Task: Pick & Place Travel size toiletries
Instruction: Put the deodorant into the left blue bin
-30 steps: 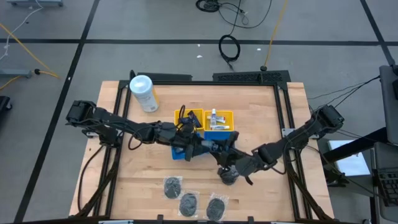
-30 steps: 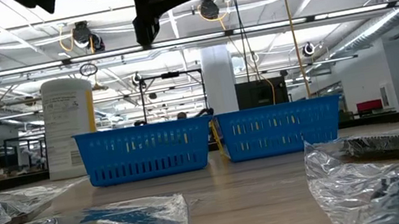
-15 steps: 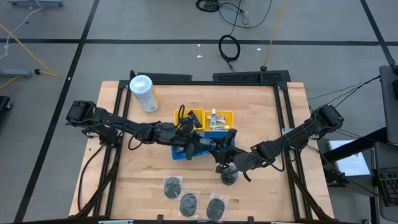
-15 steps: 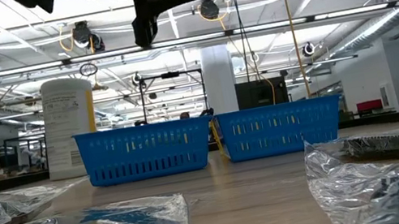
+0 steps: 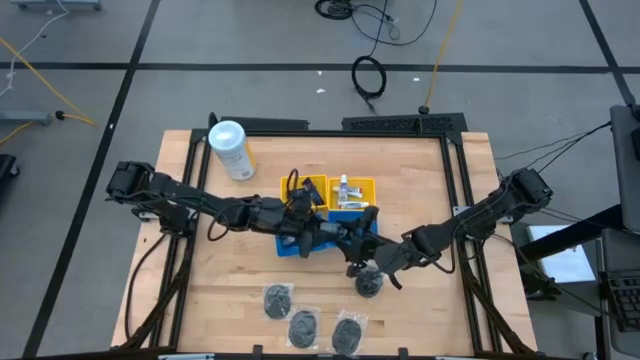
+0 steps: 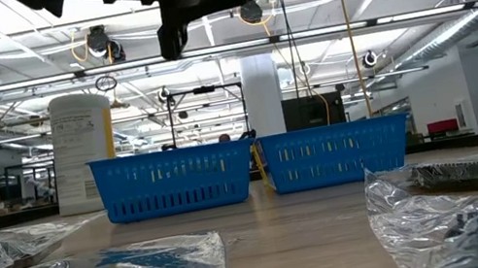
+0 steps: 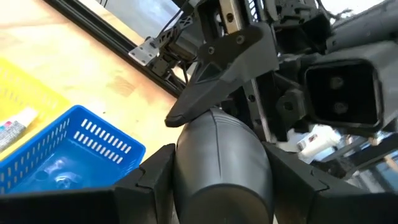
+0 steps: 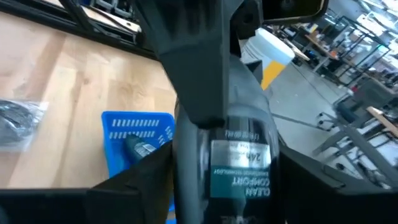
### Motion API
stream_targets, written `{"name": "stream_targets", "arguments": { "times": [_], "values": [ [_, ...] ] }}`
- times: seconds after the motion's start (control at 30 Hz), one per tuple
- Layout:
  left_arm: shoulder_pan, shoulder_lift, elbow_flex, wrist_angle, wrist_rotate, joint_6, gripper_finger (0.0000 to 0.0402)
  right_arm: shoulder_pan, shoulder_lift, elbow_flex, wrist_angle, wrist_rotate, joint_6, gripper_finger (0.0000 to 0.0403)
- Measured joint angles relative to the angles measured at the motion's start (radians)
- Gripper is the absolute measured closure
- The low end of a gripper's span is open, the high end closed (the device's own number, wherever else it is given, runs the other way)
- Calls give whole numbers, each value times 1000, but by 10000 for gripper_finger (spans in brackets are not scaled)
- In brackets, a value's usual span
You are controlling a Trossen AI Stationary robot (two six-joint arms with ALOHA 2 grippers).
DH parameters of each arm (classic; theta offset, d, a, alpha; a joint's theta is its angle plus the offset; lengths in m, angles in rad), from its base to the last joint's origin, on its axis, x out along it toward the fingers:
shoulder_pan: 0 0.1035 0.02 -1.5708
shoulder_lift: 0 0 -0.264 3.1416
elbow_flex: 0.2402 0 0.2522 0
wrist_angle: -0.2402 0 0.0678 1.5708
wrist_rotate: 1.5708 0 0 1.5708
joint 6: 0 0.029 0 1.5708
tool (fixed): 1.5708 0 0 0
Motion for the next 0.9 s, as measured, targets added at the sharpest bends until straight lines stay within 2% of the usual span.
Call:
{"name": "stream_targets", "arguments": {
  "times": [0.1, 0.17, 0.43, 0.7, 0.9],
  "values": [
    [0, 1, 0, -5, 5, 29, 216, 1, 0, -4, 7, -6, 5, 147],
    [0, 1, 0, -5, 3, 41, 216, 2, 0, -8, 6, -5, 8, 144],
    [18, -2, 0, -19, 41, 56, 216, 6, 0, -37, 3, 2, 8, 170],
    [33, -38, 0, -127, 50, 49, 216, 8, -1, -78, 0, 3, 57, 175],
    [34, -131, 0, -314, 32, 57, 216, 9, -1, -97, -9, 1, 61, 177]
  ]
}}
